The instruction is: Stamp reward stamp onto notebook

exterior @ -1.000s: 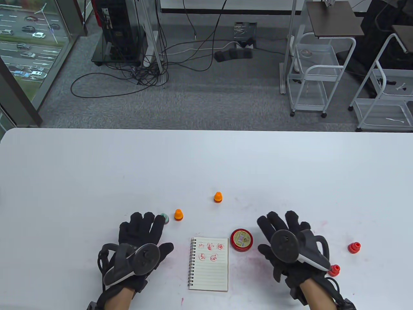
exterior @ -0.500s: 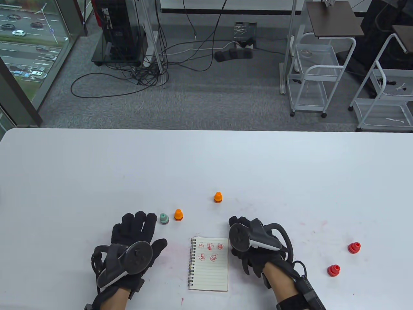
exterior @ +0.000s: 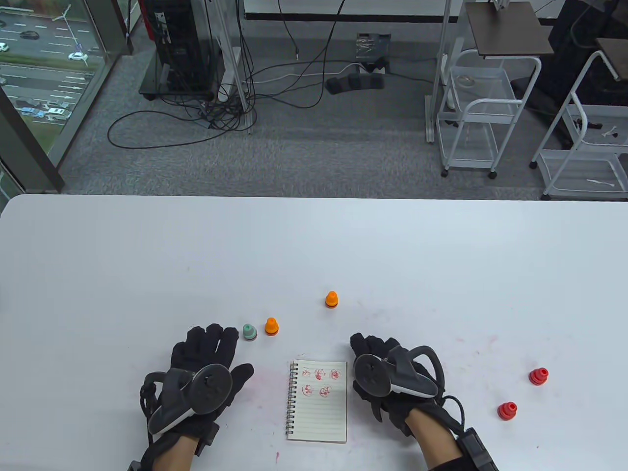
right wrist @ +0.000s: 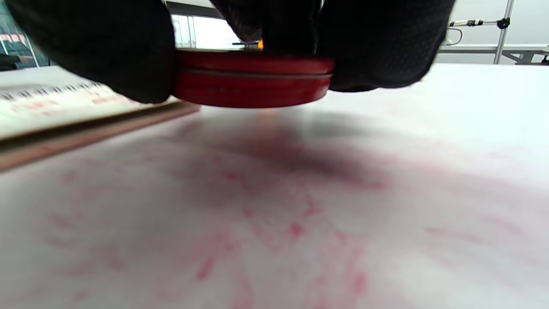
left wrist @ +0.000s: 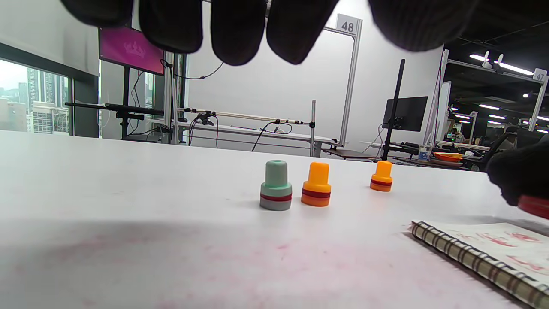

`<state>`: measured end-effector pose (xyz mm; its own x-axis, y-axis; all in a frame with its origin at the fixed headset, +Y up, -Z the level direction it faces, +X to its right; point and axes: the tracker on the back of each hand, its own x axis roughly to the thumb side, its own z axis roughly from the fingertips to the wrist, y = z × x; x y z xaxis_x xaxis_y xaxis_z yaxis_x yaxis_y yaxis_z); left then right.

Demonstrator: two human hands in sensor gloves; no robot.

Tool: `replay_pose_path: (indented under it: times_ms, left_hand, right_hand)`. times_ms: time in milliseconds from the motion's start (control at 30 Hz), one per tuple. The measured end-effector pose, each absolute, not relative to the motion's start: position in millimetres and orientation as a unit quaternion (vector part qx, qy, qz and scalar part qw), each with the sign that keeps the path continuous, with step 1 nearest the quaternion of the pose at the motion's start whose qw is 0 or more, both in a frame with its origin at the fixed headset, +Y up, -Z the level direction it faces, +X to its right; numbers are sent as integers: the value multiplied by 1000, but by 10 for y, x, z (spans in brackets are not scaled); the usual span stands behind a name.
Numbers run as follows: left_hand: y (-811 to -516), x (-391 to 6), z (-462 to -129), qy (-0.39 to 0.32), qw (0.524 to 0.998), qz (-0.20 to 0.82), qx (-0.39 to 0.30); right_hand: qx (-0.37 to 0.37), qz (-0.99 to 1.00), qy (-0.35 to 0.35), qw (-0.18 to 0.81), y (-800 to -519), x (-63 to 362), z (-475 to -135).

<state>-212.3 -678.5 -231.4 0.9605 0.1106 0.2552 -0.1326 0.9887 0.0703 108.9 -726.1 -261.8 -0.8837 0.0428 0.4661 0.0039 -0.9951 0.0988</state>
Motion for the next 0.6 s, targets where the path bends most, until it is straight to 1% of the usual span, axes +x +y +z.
replay_pose_path:
  times_ms: [167, 300, 367, 467, 600]
  left_hand:
    - [-6805, -2074, -2310, -134, 988, 57, 40]
    - [-6831, -2046, -2311, -139, 988, 55, 32]
    - [-6848, -2033, -2306, -141, 988, 55, 28]
    - [-6876, -2011, -2303, -142, 988, 50, 24]
    - [-6905, -1986, -2308, -143, 989, 45, 17]
  right_hand:
    - [260, 965, 38, 15, -7070, 1195, -2392]
    - [270, 962, 23, 31, -7014, 1227, -2233]
    - [270, 961, 21, 47, -7045, 1236, -2180]
    - [275, 959, 22, 64, -7164, 1229, -2139]
    - [288, 956, 47, 38, -7304, 1166, -2165]
